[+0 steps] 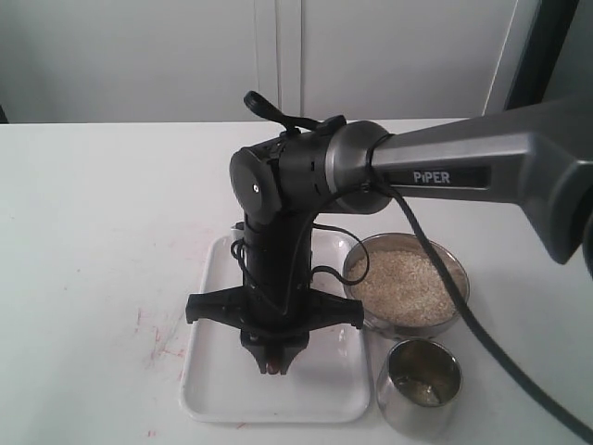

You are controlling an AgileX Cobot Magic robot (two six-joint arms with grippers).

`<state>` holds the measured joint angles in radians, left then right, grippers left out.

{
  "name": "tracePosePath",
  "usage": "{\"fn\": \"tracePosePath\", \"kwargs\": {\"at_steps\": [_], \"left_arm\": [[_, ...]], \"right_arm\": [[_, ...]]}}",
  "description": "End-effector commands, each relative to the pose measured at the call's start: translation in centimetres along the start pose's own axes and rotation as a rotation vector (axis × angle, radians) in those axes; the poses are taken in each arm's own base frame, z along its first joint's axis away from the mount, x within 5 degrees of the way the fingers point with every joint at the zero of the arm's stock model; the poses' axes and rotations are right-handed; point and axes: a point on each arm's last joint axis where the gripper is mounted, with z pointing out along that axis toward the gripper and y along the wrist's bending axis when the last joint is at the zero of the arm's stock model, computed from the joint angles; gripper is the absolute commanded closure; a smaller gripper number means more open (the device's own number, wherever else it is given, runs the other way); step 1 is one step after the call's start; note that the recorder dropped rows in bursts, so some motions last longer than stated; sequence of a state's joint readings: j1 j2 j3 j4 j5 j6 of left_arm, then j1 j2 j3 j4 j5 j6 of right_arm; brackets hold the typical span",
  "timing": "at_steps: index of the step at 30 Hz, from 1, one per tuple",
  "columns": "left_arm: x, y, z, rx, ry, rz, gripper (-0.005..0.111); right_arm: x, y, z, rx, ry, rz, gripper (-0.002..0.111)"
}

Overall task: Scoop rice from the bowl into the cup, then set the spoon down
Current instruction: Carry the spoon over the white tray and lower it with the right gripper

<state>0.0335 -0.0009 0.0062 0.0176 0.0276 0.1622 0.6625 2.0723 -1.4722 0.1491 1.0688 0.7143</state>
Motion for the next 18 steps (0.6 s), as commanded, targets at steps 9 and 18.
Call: {"fn": "tracePosePath", "kwargs": {"at_steps": [9,18], "left_arm": [[-0.3,0.0,0.0,0.005,-0.012,-0.010,0.092],[-0.3,0.0,0.0,0.005,-0.012,-0.010,0.092]], "right_arm": [[-0.4,0.1,-0.2,-0.015,-0.027,-0.030,0.077],[0.7,-0.3,-3.0,-0.019,-0.021,-0.255,0.082]]}}
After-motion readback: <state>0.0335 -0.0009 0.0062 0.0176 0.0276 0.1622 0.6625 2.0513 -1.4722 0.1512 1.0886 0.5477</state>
